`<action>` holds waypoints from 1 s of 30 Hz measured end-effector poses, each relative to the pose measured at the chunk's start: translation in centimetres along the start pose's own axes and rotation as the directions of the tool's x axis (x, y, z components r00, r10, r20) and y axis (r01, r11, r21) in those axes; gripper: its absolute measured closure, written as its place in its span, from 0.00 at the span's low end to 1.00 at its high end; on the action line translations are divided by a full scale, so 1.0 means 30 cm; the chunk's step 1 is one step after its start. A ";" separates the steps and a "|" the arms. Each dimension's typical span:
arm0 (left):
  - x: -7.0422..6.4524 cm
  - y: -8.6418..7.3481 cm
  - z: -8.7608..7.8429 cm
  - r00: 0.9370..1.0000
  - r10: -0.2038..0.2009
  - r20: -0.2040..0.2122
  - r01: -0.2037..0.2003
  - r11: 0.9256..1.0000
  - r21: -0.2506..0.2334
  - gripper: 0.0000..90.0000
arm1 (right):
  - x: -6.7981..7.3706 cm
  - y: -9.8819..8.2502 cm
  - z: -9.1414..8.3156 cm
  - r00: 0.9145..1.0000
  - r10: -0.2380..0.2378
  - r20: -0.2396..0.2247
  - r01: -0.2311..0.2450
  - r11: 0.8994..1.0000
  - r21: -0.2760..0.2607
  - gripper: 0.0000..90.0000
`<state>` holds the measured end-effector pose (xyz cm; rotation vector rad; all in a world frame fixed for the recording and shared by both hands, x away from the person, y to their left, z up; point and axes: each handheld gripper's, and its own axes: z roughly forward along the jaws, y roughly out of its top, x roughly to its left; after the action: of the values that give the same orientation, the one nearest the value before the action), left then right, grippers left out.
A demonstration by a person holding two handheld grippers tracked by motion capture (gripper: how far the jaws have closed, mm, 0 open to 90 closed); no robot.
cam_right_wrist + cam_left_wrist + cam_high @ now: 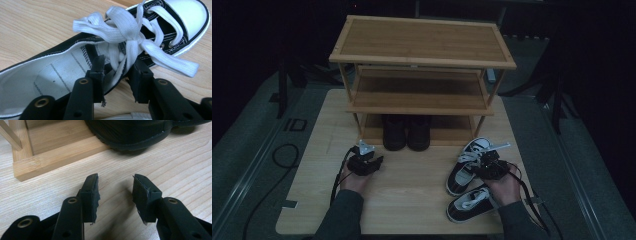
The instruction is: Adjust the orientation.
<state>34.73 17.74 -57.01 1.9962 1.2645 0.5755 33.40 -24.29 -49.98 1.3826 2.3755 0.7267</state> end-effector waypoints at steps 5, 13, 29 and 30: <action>0.000 0.000 0.000 1.000 0.001 0.000 -0.001 1.000 0.000 0.63 | -0.001 -0.002 -0.008 1.000 -0.007 -0.004 0.007 1.000 -0.002 0.82; 0.000 0.000 0.000 1.000 0.000 0.000 0.000 1.000 -0.001 0.63 | 0.023 0.013 -0.013 0.999 -0.046 0.007 0.047 0.999 -0.018 0.88; 0.000 -0.001 0.000 1.000 -0.002 0.001 0.002 1.000 -0.002 0.63 | 0.121 0.091 0.017 0.974 -0.201 -0.107 0.198 0.980 -0.037 0.94; 0.000 -0.001 0.000 1.000 -0.002 0.001 0.002 1.000 -0.002 0.63 | 0.125 0.092 0.018 0.972 -0.208 -0.109 0.205 0.978 -0.035 0.94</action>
<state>34.71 17.75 -57.02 1.9932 1.2648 0.5740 33.80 -19.75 -48.87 1.0892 2.5394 0.7895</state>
